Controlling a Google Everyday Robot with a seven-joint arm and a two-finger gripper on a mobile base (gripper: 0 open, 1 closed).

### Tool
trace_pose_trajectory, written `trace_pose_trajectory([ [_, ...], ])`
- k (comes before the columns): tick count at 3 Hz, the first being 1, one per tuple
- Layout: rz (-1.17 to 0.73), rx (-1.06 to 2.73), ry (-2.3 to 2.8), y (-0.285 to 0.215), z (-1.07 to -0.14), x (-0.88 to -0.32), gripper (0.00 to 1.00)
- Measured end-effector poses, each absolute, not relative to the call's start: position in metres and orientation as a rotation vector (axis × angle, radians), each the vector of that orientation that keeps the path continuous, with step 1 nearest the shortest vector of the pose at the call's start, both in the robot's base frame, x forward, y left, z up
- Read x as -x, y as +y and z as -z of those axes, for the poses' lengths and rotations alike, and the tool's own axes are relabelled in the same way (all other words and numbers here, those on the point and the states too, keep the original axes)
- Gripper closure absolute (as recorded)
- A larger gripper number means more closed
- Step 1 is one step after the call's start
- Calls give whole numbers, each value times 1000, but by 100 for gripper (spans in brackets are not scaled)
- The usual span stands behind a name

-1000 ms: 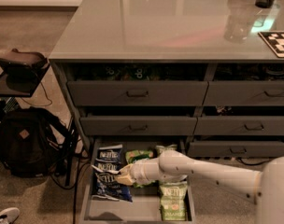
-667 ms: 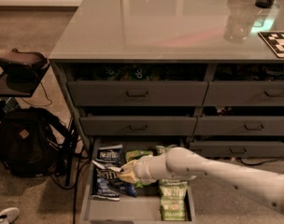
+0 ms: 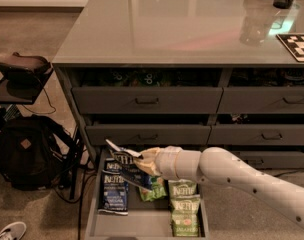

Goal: Pick blue chip bag from bottom drawer and place on counter

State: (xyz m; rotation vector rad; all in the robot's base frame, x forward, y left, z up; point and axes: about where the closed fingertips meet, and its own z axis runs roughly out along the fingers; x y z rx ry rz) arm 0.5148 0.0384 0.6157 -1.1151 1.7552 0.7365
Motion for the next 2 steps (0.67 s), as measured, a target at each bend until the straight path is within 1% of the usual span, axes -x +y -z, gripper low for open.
trace_pose_trajectory([
  [1, -629, 1018, 1709, 19, -688, -520, 100],
  [2, -629, 1018, 1709, 19, -688, -520, 100],
])
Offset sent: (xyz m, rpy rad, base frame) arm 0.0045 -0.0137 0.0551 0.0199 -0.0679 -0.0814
